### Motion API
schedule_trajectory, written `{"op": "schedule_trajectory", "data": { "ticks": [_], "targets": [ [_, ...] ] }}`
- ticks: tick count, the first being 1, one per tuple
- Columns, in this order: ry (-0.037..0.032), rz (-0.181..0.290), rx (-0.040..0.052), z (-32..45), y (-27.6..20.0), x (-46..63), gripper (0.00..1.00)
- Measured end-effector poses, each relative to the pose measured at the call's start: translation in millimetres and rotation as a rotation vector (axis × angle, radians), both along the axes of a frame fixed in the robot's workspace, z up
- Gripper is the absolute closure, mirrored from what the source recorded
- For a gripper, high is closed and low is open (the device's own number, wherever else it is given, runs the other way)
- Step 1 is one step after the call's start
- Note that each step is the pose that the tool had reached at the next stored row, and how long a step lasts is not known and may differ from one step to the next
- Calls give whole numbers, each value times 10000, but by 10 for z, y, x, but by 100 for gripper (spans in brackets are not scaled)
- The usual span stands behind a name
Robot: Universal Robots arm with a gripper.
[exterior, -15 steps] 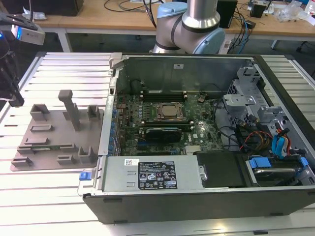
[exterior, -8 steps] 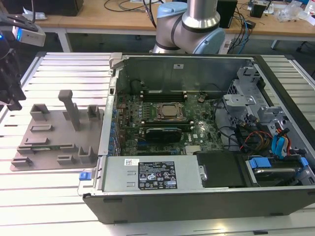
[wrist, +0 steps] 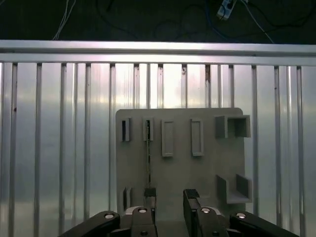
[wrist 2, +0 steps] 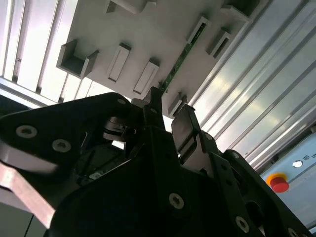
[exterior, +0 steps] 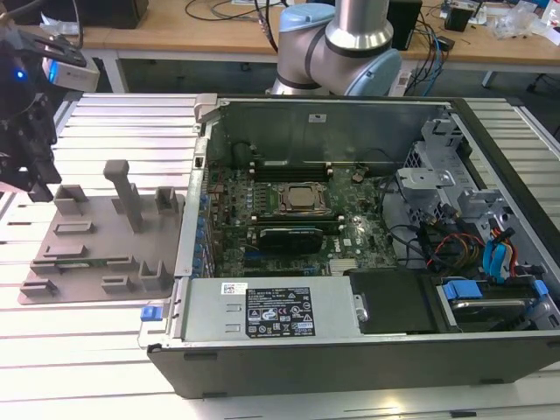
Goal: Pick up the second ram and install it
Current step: 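Pick up the second ram and move it above second insertion slot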
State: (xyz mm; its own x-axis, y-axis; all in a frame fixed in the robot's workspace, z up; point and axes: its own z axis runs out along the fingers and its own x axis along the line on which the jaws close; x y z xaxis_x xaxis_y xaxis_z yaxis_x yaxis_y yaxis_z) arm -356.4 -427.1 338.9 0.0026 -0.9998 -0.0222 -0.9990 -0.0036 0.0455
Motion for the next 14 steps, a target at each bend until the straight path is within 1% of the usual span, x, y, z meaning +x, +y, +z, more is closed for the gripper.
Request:
{"op": "schedule_trajectory", "data": {
  "ticks": [2, 4, 5, 6, 7, 8, 11, 14],
  "targets": [
    [1, -25, 0, 0, -33, 6, 64],
    [1, -30, 0, 0, -41, 6, 64],
    [-16, -29, 1, 0, -42, 6, 64],
    [-131, -29, 0, -2, -42, 6, 64],
    [-339, -28, 1, -4, -42, 6, 64],
    [-376, -27, 1, -5, -42, 8, 64],
    [-406, -28, 0, -5, -41, 6, 64],
    [-406, -37, -4, -26, -41, 0, 64]
  ]
}}
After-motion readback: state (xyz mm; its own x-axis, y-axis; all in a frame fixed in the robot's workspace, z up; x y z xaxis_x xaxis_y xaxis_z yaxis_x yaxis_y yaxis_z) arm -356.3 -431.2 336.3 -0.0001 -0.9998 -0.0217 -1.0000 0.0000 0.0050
